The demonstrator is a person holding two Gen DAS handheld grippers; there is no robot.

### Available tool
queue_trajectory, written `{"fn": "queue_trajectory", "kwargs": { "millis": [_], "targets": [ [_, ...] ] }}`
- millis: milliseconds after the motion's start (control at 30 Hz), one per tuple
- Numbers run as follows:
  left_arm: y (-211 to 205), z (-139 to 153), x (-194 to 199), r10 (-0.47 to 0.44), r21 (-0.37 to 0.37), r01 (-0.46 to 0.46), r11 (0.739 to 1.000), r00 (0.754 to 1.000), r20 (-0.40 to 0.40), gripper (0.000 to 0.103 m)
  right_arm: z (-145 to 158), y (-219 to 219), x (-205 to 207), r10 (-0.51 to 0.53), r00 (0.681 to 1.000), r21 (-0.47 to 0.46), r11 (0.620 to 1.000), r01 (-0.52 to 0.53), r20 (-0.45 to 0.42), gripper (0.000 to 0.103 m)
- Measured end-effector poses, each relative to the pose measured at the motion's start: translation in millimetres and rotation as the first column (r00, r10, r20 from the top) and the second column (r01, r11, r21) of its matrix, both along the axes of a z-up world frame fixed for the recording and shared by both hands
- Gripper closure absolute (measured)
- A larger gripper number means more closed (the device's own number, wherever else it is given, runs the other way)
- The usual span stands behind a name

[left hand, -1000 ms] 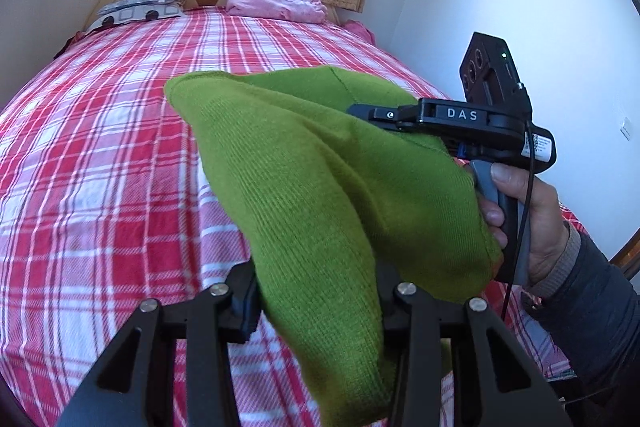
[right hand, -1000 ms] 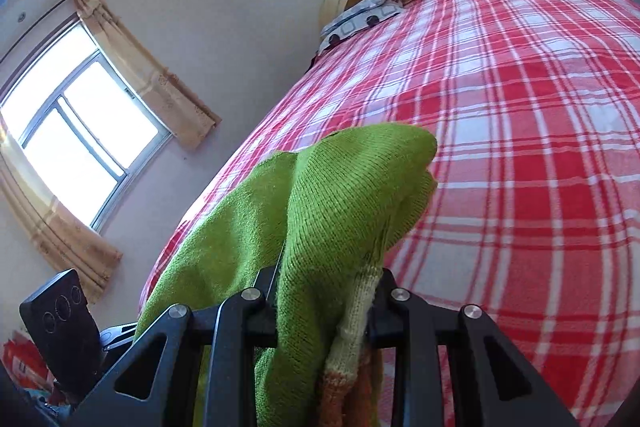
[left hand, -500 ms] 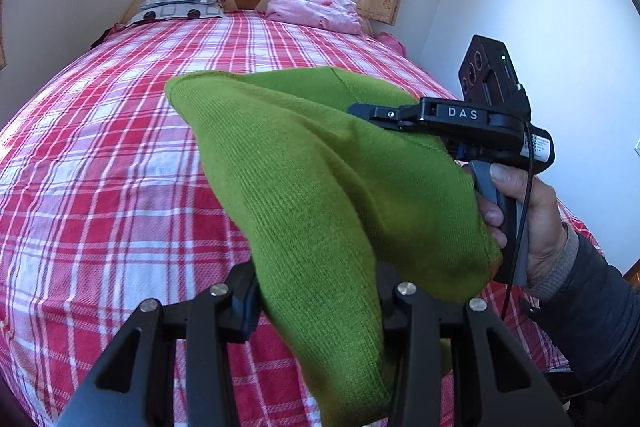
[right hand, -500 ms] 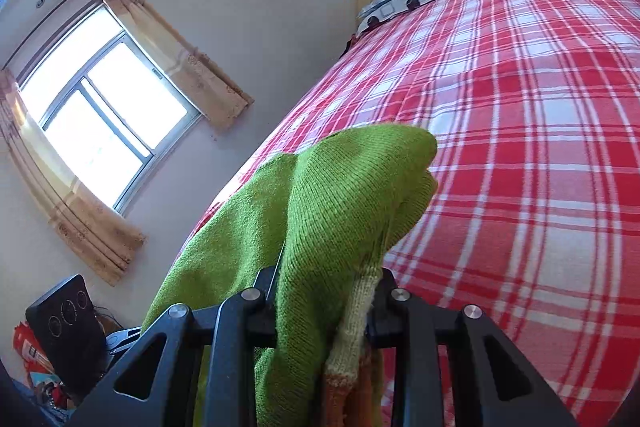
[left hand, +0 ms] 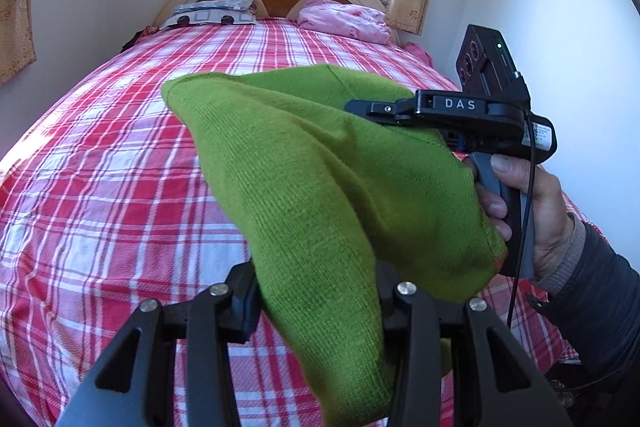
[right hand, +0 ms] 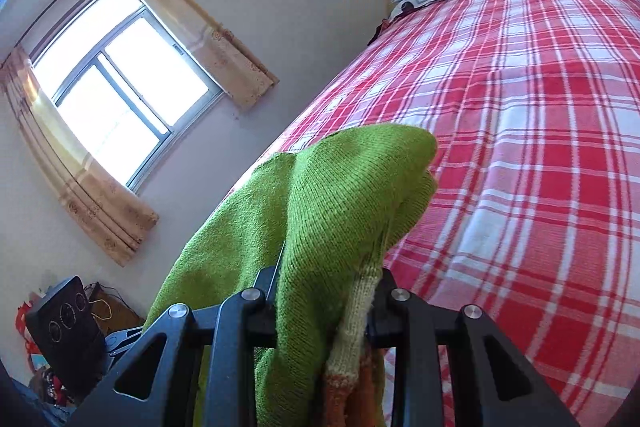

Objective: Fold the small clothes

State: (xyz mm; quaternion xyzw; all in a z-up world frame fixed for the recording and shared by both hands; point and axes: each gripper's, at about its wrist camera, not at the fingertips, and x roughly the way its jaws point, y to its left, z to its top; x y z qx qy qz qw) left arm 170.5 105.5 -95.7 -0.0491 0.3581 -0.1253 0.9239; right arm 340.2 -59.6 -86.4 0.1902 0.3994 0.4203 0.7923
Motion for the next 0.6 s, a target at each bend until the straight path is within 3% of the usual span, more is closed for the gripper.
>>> {"fn": "queue_trajectory", "kwargs": {
  "millis": [600],
  "targets": [
    [56.9, -15.0, -17.7, 0.119, 0.004, -0.119, 0.993, 0.993, -0.012, 0.060, -12.9, 89.6, 6.7, 0.117, 0.993, -0.009, 0.993, -0.117, -0.035, 0.075]
  ]
}}
